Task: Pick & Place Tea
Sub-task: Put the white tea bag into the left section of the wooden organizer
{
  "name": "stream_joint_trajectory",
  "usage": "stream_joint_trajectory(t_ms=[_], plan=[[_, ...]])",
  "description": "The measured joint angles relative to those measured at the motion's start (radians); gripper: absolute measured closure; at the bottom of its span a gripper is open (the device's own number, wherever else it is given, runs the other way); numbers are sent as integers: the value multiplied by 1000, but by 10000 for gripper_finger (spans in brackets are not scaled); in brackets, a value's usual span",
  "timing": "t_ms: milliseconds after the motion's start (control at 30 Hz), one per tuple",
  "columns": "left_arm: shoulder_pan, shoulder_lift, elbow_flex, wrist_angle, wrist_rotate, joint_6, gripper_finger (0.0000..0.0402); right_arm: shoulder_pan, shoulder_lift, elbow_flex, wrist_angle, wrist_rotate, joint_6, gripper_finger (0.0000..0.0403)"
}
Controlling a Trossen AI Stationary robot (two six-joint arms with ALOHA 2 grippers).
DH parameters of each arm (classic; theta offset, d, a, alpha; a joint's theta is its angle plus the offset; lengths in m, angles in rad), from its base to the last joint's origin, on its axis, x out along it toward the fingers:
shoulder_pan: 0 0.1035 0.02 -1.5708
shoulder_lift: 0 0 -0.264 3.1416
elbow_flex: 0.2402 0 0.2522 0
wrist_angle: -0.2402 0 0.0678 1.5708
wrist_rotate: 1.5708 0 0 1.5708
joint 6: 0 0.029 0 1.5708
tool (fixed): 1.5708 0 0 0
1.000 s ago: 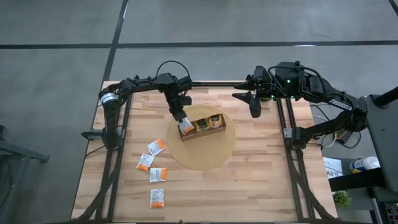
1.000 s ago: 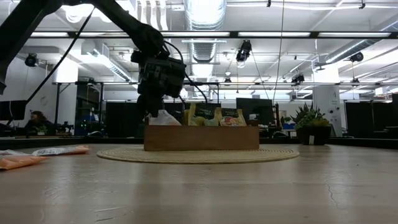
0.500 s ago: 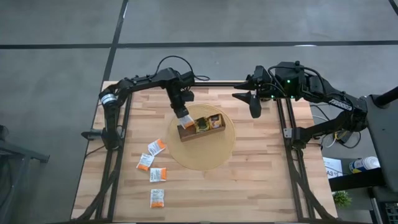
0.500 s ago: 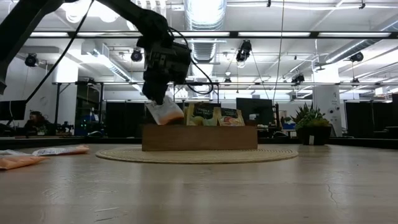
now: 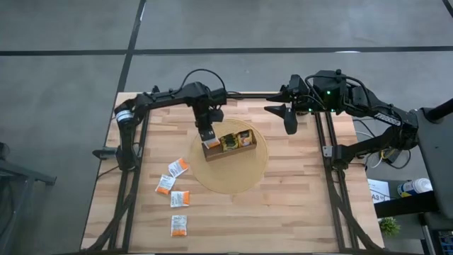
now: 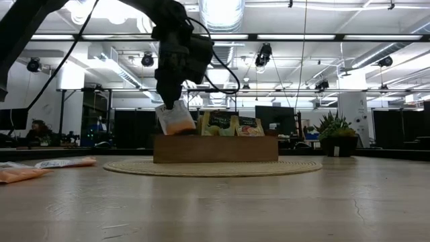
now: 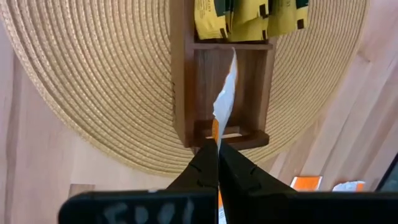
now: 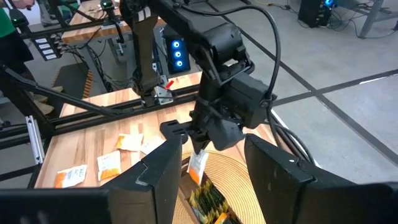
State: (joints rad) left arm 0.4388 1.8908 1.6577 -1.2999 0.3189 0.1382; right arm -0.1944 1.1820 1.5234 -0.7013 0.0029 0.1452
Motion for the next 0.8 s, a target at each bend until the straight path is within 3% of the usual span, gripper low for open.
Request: stream_joint_trajectory(t_ms=[800], plan=[[-49, 53, -1, 3, -55, -59, 401, 0, 0, 0, 0, 0, 9, 232]])
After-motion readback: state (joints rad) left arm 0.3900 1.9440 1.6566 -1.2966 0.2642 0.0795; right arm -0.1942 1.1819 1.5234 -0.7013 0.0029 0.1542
